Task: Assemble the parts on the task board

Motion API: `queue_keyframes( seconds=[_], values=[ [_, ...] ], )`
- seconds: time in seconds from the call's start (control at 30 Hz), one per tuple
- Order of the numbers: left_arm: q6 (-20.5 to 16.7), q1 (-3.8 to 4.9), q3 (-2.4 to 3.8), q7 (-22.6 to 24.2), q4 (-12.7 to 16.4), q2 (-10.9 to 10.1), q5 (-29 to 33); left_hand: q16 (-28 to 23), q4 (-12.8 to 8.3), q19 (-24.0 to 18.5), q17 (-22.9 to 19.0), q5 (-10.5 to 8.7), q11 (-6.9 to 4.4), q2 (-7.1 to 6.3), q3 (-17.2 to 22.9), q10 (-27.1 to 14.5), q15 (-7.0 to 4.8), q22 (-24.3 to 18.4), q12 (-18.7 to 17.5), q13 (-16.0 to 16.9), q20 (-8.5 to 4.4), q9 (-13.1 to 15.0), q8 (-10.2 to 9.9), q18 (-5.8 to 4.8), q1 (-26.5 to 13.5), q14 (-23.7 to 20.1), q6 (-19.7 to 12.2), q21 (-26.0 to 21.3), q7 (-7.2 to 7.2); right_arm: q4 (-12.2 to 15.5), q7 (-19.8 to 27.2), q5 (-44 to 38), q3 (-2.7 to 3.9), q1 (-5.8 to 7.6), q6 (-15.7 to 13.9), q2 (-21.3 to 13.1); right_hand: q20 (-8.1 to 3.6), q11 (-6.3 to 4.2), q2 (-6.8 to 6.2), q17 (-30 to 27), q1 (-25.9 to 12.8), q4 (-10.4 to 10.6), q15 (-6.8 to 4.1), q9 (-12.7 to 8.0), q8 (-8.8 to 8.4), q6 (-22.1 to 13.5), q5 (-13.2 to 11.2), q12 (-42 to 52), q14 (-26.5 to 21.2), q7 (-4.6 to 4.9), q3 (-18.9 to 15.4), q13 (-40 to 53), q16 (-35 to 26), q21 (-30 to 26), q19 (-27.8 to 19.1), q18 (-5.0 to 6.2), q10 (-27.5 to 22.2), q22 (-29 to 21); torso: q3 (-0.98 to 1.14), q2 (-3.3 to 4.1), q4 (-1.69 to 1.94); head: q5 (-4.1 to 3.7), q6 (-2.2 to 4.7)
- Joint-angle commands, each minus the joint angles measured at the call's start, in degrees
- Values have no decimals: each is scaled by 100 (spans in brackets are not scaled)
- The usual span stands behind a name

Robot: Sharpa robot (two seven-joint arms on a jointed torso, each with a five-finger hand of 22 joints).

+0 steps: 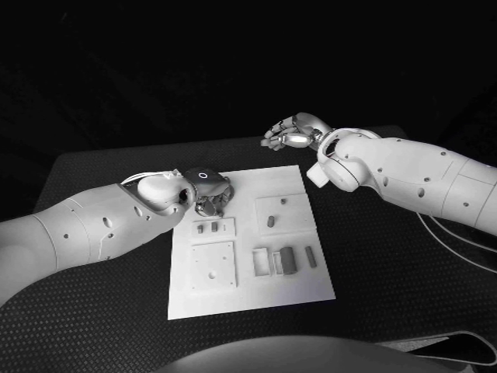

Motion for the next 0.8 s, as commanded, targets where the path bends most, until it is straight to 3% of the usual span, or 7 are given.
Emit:
queue_keyframes(
  seconds=[0.03, 0.17, 0.47, 0.6, 0.8],
  values=[
    [297, -73, -47, 10, 28, -8, -113, 71, -13, 10, 25, -27, -16, -38, -23, -49, -63, 141, 259, 62, -70, -15, -50, -125, -15, 11, -29, 56, -32, 1, 29, -3, 1, -5, 73, 4, 9, 14, 11, -3, -62, 34, 4, -9, 31, -34, -10, -23, 37, 349, 3, -10, -19, -30, 15, -54, 35, 8, 1, 3, 2, -6, 4],
    [308, -76, -46, 17, 67, -27, -114, 213, -11, 60, 99, -25, -67, -37, -10, -114, -113, 145, 728, 161, -138, -37, -72, -154, -7, -16, -29, 179, -53, 0, 27, -3, 1, -9, 62, 1, 9, 14, 11, -3, -62, 35, 4, -9, 32, -33, -10, -23, 37, 349, 3, -11, -19, -31, 16, -53, 36, 8, 0, 4, -1, -12, -16],
    [336, -76, -45, 110, 130, -63, -113, 459, -11, 179, 221, 9, -138, 75, 96, -83, -180, 153, 1258, 186, -238, -55, -55, -171, 40, 58, 92, 422, -101, 3, 26, -3, 1, -11, 63, 0, 10, 14, 12, -3, -67, 41, 4, -11, 34, -33, -10, -23, 37, 349, 0, -15, -20, -35, 17, -53, 38, 10, 4, 0, -4, -30, -32],
    [324, -77, -45, 138, 140, -82, -113, 726, -12, 363, 368, 18, -186, 98, 120, -30, -233, 160, 1712, 250, -319, -85, -68, -131, 65, 141, 171, 775, -148, 7, 26, -3, 1, -12, 70, 2, 10, 13, 12, -3, -68, 43, 4, -12, 34, -33, -10, -23, 38, 349, 0, -16, -21, -36, 18, -52, 38, 10, 3, 2, 0, -22, -35],
    [352, -77, -45, 211, 138, -91, -74, 819, -15, 382, 416, 15, -202, 135, 132, -9, -246, 158, 1871, 246, -337, -97, -74, -105, 66, 177, 213, 932, -156, 8, 22, -3, 1, -12, 71, -2, 10, 13, 13, -3, -68, 45, 3, -13, 36, -33, -10, -23, 38, 349, 0, -19, -21, -38, 19, -52, 40, 11, 3, -3, 5, -33, -23]
  ],
)
